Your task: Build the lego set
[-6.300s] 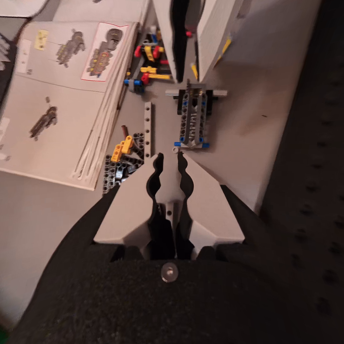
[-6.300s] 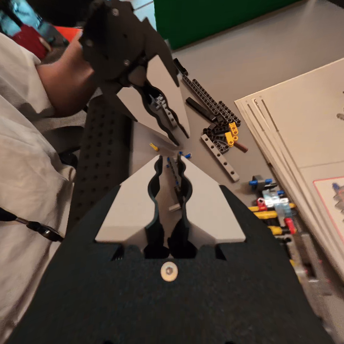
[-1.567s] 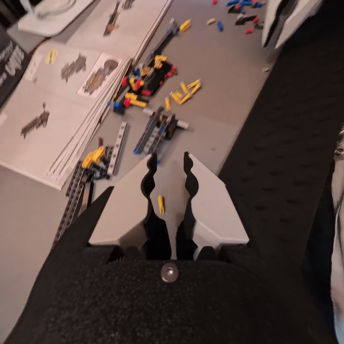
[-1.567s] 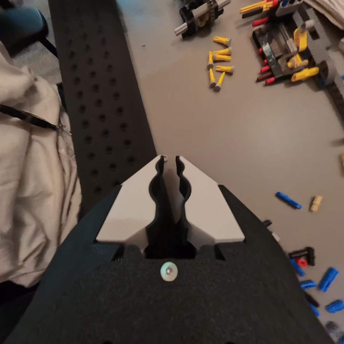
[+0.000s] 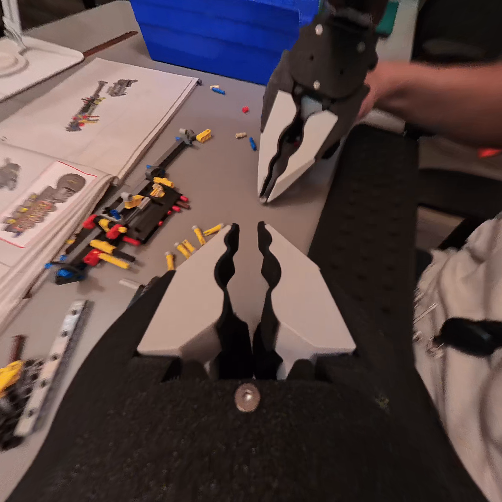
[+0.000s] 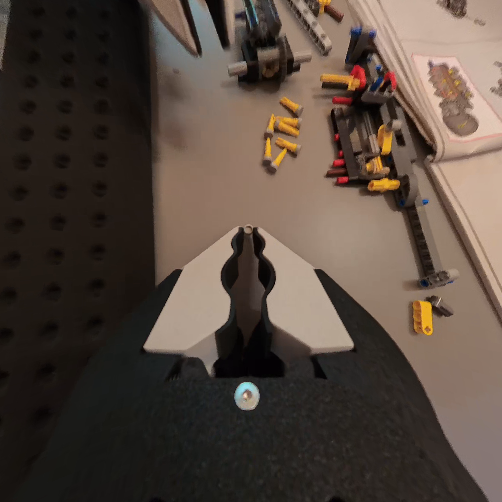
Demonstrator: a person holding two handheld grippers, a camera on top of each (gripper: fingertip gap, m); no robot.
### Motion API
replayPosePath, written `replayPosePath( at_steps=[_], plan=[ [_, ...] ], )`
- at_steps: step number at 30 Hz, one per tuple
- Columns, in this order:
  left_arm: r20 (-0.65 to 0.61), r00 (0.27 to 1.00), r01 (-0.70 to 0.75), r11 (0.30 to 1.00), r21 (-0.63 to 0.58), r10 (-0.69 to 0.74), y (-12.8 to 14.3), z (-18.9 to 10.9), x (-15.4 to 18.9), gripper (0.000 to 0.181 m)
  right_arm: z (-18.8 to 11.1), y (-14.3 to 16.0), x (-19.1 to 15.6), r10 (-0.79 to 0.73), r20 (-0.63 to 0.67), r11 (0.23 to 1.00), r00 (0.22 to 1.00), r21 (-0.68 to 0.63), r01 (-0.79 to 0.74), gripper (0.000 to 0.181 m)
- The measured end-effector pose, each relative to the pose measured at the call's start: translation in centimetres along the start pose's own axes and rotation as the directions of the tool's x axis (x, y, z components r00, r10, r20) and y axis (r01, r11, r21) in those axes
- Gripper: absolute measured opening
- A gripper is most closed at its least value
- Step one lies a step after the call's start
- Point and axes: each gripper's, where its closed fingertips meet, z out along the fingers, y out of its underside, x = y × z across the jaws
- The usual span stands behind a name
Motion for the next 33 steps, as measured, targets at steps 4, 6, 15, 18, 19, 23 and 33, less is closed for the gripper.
replayPosePath(
  at_steps=[4,6,15,18,19,23,33],
  plan=[
    [-0.139,0.973,0.189,0.982,0.009,-0.186,-1.2,1.4,1.0,0.019,-0.5,-3.8,-0.1,-0.002,-0.051,0.986,0.999,0.168,0.011,0.006],
    [-0.167,0.958,0.239,0.971,0.012,-0.233,-1.5,1.6,1.1,0.019,-1.0,-5.7,-0.3,-0.003,-0.077,0.967,0.997,0.255,0.023,0.006],
    [-0.313,0.846,0.444,0.896,-0.033,-0.431,-1.7,1.8,1.6,0.011,-1.1,-8.0,-1.1,-0.113,-0.211,0.941,0.971,0.290,0.173,0.006],
    [-0.324,0.834,0.463,0.886,-0.029,-0.446,-1.8,1.6,1.5,0.004,-1.2,-8.3,-1.4,-0.140,-0.234,0.932,0.962,0.296,0.208,0.006],
    [-0.333,0.827,0.470,0.882,-0.033,-0.453,-1.9,1.6,1.6,0.004,-1.2,-8.3,-1.5,-0.152,-0.239,0.931,0.959,0.292,0.220,0.006],
    [-0.342,0.822,0.471,0.881,-0.039,-0.454,-1.8,1.6,1.8,0.003,-1.2,-8.4,-1.6,-0.201,-0.276,0.921,0.940,0.274,0.277,0.006],
    [-0.310,0.950,0.017,0.987,0.162,0.034,-3.4,-1.2,3.3,0.002,-3.2,-9.9,-2.9,0.124,0.151,0.849,0.981,0.495,-0.184,0.012]
  ],
)
